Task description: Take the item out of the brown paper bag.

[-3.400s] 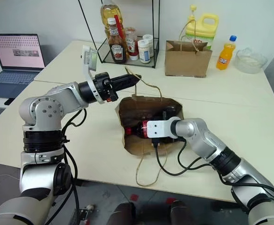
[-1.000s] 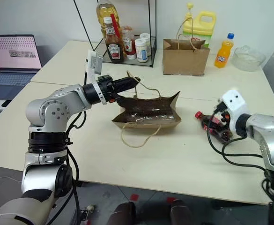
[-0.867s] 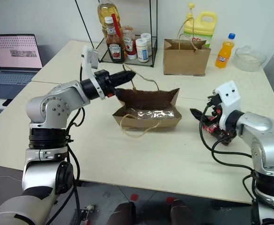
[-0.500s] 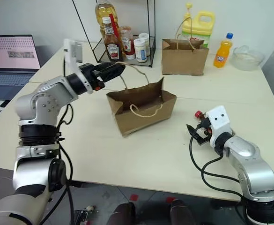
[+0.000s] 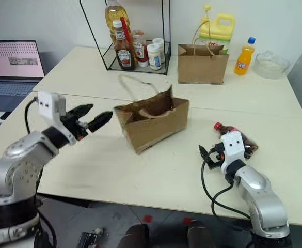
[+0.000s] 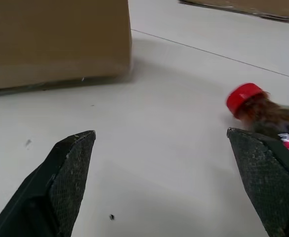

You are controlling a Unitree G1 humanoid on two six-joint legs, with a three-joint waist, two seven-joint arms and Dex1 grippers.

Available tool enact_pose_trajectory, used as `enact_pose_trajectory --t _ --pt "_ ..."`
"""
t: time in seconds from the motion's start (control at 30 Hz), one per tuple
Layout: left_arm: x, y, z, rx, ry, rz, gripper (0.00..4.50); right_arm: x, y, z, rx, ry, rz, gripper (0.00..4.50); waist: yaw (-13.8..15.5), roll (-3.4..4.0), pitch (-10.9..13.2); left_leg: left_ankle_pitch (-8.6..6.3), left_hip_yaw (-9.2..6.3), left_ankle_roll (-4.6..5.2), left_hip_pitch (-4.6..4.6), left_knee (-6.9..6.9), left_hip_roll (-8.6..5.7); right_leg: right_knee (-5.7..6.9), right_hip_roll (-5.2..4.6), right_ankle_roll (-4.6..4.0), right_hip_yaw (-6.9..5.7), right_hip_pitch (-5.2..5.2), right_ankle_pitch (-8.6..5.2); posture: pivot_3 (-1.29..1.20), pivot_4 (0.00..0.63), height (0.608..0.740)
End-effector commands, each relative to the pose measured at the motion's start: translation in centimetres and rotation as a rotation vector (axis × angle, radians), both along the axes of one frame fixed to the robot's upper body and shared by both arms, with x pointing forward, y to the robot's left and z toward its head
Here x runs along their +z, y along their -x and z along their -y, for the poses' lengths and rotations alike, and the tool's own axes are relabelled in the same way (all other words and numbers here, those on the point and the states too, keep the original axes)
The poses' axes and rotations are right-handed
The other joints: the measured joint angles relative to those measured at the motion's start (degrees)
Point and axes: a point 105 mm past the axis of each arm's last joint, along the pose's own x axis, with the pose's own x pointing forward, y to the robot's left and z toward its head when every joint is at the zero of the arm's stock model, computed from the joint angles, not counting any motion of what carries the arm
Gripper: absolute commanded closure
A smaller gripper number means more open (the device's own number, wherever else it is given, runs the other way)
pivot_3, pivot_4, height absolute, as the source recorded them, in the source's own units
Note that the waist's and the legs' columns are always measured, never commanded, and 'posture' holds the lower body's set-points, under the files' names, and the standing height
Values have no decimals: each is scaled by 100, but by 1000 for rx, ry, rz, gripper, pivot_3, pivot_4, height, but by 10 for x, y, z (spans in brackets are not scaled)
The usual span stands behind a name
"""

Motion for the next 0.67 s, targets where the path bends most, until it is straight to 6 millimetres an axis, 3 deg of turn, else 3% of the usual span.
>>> enact_pose_trajectory --t 0.03,0.2,0.43,0.53,0.67 --pt "-7 17 -16 168 -45 48 32 5 5 0 -30 -4 69 0 12 1 0 0 1 0 1 -2 1 0 0 0 0 0 0 0 150 740" --pt "-46 42 -25 283 -79 -11 32 -9 12 -2 -59 -20 61 0 53 -5 -9 0 -3 0 1 4 2 0 3 -1 -2 6 1 0 150 740" --pt "-111 74 -4 347 -89 -166 32 -22 28 2 -177 -94 16 0 77 -7 -14 -1 -6 0 11 0 2 -18 2 -2 -6 27 1 0 150 740" --pt "-124 75 13 322 -127 -203 32 -25 31 7 -231 -105 6 0 62 1 -20 -1 -1 1 13 2 0 -20 1 -2 -1 30 1 0 150 740" --pt "-125 73 30 280 -127 -199 32 -24 33 12 -281 -111 9 0 56 5 -28 -2 2 1 18 1 -1 -22 1 0 4 32 2 0 150 740"
